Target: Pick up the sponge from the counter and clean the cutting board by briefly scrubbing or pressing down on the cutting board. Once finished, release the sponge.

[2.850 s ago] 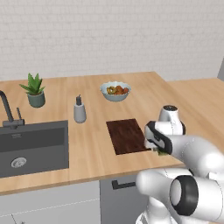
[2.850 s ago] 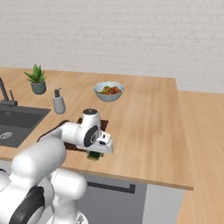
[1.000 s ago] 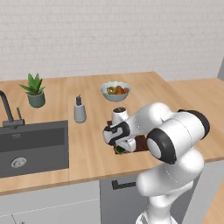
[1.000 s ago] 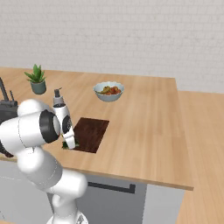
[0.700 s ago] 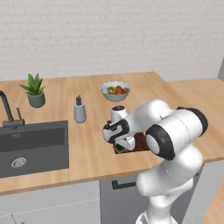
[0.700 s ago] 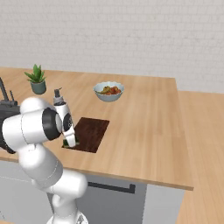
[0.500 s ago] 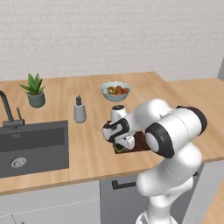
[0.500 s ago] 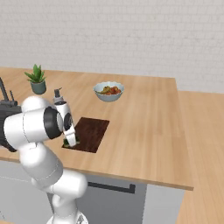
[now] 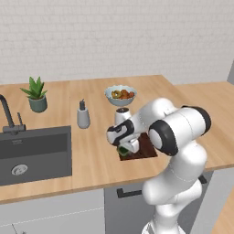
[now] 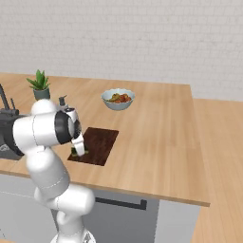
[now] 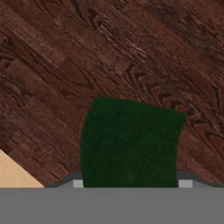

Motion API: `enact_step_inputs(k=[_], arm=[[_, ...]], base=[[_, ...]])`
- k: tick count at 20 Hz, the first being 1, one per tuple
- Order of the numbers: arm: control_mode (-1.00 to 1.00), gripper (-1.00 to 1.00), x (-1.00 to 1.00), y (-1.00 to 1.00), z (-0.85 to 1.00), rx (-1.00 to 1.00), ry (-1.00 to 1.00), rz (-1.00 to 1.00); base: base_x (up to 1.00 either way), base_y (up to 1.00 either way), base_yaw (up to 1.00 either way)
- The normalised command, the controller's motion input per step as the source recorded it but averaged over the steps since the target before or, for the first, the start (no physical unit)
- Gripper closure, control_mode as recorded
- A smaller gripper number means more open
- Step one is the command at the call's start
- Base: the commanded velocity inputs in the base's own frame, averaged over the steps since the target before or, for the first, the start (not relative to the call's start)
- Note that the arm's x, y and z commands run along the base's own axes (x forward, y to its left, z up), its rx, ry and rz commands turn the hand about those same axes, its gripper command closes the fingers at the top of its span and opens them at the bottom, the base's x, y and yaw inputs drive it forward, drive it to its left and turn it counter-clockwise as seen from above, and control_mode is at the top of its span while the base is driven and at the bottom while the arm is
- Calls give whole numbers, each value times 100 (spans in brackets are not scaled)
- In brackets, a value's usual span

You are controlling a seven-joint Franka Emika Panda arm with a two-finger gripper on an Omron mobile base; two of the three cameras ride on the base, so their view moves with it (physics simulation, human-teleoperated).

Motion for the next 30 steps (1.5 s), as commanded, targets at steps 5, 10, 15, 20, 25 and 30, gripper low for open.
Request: enact_step_inputs(k=[5,10,15,20,25,30], arm=[[-100,100,40,0,-4,0,0,0],[-100,100,30,0,-5,0,-4,0],[-100,100,37,0,-8,0,-1,0],[-100,100,41,0,-2,0,0,0],[-100,100,45,0,-6,0,0,0],[-100,100,48,0,-12,0,0,0]], base=[[0,0,0],[0,0,0],[0,0,0],[0,0,0],[0,0,0],[0,0,0]])
